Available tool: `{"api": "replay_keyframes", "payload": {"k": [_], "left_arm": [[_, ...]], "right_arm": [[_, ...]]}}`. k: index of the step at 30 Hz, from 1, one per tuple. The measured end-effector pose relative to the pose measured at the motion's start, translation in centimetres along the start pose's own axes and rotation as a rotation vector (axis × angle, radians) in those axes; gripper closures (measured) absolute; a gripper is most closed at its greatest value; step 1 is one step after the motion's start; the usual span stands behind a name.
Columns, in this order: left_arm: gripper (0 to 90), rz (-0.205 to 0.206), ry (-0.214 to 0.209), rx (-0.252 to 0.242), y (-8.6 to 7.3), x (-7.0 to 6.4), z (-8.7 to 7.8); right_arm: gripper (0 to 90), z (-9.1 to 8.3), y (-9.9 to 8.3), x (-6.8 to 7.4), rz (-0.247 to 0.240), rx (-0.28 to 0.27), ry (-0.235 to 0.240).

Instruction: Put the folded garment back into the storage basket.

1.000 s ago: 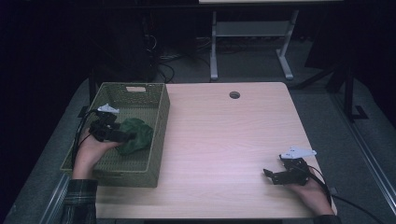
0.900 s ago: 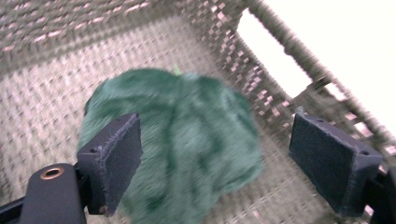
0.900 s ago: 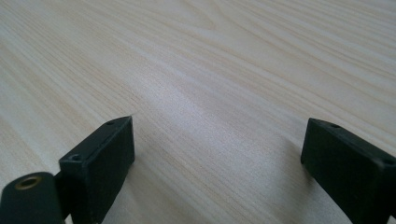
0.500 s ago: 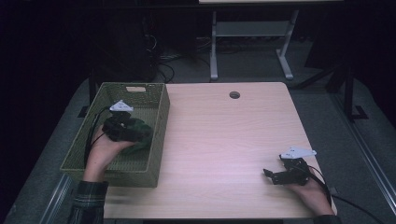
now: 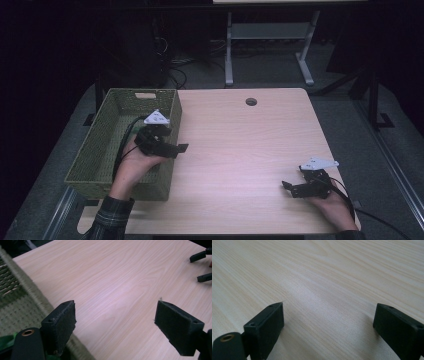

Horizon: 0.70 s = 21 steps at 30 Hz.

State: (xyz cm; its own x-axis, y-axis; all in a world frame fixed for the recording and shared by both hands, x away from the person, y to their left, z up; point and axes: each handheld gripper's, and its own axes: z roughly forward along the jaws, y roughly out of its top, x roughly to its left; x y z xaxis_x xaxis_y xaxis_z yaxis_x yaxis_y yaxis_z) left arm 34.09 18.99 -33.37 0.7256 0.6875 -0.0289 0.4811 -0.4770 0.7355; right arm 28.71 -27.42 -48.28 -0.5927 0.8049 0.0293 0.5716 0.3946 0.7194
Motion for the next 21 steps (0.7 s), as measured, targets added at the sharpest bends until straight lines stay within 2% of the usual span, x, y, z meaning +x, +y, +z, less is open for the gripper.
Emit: {"api": "replay_keyframes", "payload": {"k": [10,21], "left_arm": [[16.7,0.052,-0.039,-0.016,0.4,-3.2,2.6],[15.8,0.096,-0.070,-0.019,-0.3,-6.7,6.1]], "right_arm": [[9.3,0.0,0.0,0.0,0.000,0.000,0.000],[9.3,0.0,0.0,0.0,0.001,0.000,0.001]]}}
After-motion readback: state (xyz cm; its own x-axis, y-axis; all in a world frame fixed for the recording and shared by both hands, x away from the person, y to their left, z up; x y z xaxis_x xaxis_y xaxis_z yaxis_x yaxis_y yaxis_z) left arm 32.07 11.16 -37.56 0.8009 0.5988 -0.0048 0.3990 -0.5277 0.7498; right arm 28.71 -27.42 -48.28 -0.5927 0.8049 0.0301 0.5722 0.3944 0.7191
